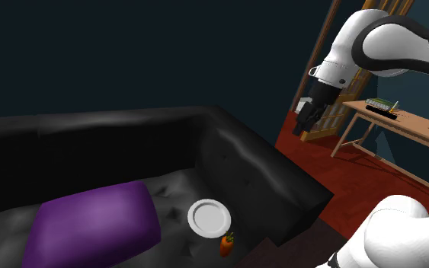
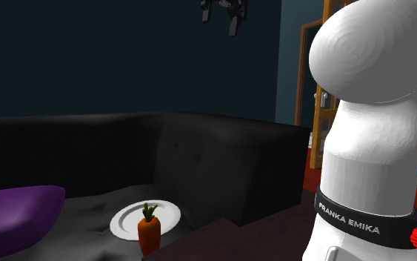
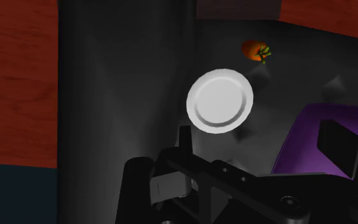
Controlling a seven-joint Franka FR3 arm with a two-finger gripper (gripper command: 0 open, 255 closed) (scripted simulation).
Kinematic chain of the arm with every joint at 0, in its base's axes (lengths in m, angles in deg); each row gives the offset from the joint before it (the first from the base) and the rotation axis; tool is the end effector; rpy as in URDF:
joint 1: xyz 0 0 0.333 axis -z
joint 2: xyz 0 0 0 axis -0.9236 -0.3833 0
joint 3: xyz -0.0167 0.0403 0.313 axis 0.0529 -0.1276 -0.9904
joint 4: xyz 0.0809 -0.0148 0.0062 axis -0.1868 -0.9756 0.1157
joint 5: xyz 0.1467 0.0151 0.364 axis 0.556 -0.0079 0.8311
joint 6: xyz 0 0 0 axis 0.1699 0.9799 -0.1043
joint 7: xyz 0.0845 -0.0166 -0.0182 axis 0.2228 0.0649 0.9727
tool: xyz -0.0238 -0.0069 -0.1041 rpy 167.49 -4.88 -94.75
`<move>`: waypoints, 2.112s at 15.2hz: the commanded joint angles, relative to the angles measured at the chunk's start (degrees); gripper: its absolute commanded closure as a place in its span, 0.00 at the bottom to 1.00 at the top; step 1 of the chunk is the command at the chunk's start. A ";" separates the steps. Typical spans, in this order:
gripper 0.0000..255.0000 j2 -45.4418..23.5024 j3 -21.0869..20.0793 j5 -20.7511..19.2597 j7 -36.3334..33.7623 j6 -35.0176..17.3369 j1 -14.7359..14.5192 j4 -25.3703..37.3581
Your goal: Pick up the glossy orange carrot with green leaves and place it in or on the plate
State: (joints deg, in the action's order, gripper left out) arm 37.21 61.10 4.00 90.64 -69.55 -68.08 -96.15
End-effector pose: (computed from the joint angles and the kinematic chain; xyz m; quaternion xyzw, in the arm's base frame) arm 0.3080 -0.0173 0.6032 -0.9968 -0.0298 -0.0241 0.0699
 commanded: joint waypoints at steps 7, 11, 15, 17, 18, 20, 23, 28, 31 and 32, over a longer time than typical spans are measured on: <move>0.00 1.15 -2.98 2.81 -2.25 -9.86 -1.18 -11.32; 0.00 0.31 -5.18 5.15 -3.63 -17.04 -2.49 -17.78; 0.00 -2.19 -7.54 7.92 -4.87 -24.96 -4.27 -23.25; 0.00 -4.18 -8.76 9.50 -5.40 -29.25 -5.35 -25.55; 0.00 -5.39 -9.36 10.33 -5.64 -31.49 -5.95 -26.58; 0.00 -8.23 -10.57 12.12 -6.03 -36.15 -7.23 -28.38; 0.00 -13.63 -12.30 15.13 -6.36 -43.56 -9.39 -30.35; 0.00 -25.52 -14.62 21.28 -5.68 -56.61 -13.70 -31.39; 0.00 -33.98 -15.51 26.25 -3.91 -64.29 -16.76 -30.51; 0.00 -36.94 -15.72 28.27 -2.94 -66.70 -17.88 -29.93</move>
State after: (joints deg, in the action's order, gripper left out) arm 3.50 45.55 30.32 86.73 -133.47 -84.95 -126.63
